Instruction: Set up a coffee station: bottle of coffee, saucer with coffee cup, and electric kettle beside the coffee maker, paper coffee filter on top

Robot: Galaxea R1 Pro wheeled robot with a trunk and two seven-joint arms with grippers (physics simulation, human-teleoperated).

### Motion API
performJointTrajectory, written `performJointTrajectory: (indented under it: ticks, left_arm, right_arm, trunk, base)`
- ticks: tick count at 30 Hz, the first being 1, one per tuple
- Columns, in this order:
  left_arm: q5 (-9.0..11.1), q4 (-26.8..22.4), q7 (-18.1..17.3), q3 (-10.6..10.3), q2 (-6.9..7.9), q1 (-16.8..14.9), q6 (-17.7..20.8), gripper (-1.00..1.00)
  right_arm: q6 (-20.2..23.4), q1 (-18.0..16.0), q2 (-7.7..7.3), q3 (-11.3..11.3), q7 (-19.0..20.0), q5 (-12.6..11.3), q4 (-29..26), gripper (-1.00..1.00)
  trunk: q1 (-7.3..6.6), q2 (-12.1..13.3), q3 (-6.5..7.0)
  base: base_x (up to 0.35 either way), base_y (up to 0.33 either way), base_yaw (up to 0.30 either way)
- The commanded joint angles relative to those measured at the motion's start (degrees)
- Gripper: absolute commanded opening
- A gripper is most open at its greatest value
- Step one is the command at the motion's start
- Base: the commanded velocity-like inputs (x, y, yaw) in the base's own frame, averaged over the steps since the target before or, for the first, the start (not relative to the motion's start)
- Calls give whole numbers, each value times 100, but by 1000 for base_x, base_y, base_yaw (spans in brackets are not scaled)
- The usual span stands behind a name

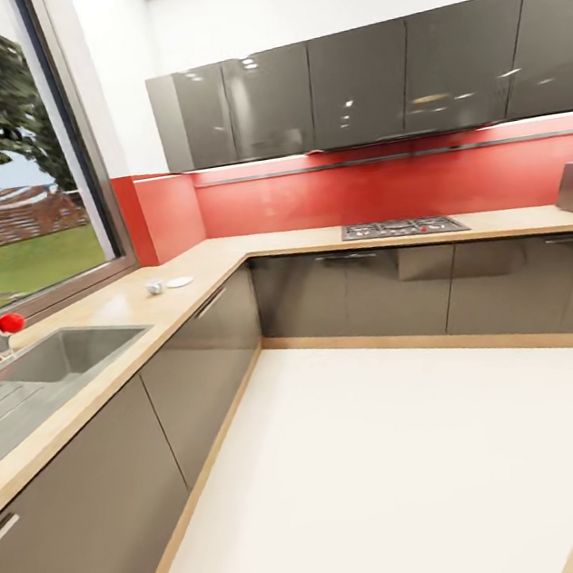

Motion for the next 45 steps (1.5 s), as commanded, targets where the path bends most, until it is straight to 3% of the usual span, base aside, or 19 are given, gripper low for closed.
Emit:
performJointTrajectory:
  ticks: [1,9,34,45]
  left_arm:
    - [-3,-8,2,7,-2,1,-10,100]
    - [-3,-4,2,7,-2,1,-10,100]
    - [-3,-4,2,7,-2,1,-10,100]
    - [-3,-6,2,7,-2,1,-10,100]
  right_arm:
    - [-17,-3,-1,2,2,1,5,100]
    - [-18,-3,6,9,0,1,5,100]
    - [-18,-3,7,9,-10,1,5,100]
    - [-18,-3,7,9,-9,1,5,100]
  trunk:
    - [0,-3,-5]
    - [0,-3,-7]
    - [0,-3,-8]
    - [0,-3,-8]
  base:
    - [0,-318,3]
    - [0,-147,104]
    - [0,-6,259]
    - [63,-194,105]
